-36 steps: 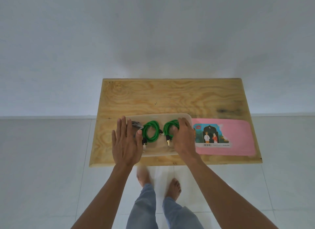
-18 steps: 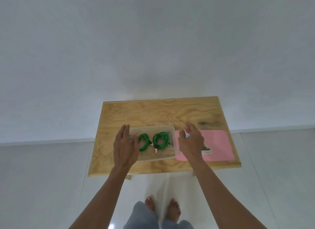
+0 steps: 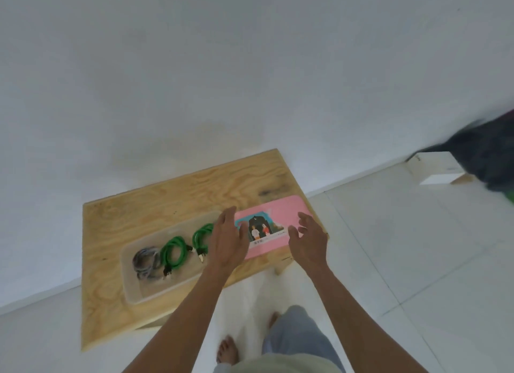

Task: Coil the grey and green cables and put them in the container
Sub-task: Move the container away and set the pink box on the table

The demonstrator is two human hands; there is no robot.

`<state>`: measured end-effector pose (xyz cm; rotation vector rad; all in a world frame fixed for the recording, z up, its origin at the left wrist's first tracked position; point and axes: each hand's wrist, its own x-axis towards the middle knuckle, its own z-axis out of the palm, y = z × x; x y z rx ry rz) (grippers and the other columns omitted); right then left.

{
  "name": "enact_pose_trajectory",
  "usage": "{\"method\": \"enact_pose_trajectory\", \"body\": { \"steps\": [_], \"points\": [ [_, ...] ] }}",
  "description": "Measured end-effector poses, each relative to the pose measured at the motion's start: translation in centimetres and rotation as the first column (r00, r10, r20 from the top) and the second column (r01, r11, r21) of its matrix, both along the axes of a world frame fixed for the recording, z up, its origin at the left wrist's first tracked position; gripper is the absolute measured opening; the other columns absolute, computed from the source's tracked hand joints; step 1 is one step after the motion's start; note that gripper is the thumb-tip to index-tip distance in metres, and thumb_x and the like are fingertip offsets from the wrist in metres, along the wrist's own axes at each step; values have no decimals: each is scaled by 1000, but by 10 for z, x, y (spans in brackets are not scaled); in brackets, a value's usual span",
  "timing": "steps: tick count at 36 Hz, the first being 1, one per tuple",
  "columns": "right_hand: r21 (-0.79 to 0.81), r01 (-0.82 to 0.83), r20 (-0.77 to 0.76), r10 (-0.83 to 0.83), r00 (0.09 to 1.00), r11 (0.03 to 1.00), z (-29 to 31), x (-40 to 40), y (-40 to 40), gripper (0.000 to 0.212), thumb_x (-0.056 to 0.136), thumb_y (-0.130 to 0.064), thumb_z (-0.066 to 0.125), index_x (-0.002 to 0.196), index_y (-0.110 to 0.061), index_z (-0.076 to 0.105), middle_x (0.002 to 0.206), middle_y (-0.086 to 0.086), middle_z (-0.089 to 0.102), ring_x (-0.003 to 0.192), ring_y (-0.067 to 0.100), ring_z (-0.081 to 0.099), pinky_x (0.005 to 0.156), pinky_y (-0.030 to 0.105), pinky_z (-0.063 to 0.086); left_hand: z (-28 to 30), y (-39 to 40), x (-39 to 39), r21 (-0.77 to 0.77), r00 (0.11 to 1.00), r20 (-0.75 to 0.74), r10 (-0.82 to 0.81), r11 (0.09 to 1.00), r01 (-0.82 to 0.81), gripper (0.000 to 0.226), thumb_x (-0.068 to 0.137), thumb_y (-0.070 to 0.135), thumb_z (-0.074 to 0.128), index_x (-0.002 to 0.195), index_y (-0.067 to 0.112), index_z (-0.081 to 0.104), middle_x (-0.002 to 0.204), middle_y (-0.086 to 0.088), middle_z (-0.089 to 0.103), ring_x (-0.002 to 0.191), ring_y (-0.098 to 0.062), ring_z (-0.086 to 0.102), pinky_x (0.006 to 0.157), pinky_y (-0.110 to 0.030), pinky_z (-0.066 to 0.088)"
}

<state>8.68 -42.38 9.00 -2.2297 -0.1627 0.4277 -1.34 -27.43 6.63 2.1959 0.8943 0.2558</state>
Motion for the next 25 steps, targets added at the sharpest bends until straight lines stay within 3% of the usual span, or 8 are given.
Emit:
{"method": "enact_pose_trajectory", "body": {
  "steps": [4,10,17,21,25],
  "points": [
    [-49,-12,-18,11,1000,999,-6,23,-10,42,95,-15,62,136,-11,54,133,9,62,116,23,62,93,25,44,-10,-13,20,-21,1000,-24,-14,1000,13,46,99,26,52,139,4,44,132,-18,55,117,-38,53,95,-50,46],
    [-135,-98,-26,95,995,986,-26,73,-12,47,95,-21,60,141,-15,49,139,9,57,126,26,56,107,41,46,-26,-22,54,-31,992,-118,46,998,-50,49,100,28,51,142,5,41,140,-17,50,128,-36,47,100,-48,43],
    [-156,-276,-86,265,960,948,-63,131,-19,51,96,-20,58,144,-12,44,145,9,51,134,27,47,109,37,39,-56,-29,95,-58,938,-254,237,964,-260,55,102,31,49,145,-1,38,145,-24,45,136,-39,39,109,-52,37],
    [-212,-421,-105,408,907,882,-94,156,-15,57,97,-26,57,149,-17,36,156,6,36,143,25,32,111,39,37,-85,-30,111,39,893,-342,291,954,-296,58,93,24,63,137,-6,42,142,-28,43,137,-42,32,113,-55,31],
    [-249,-536,-107,527,843,807,-119,167,-9,66,96,-35,55,154,-23,25,164,3,17,150,26,14,118,44,29,-106,-33,114,81,822,-446,354,931,-357,73,90,33,67,144,-1,33,156,-28,22,147,-42,16,119,-54,20]
  ]
}}
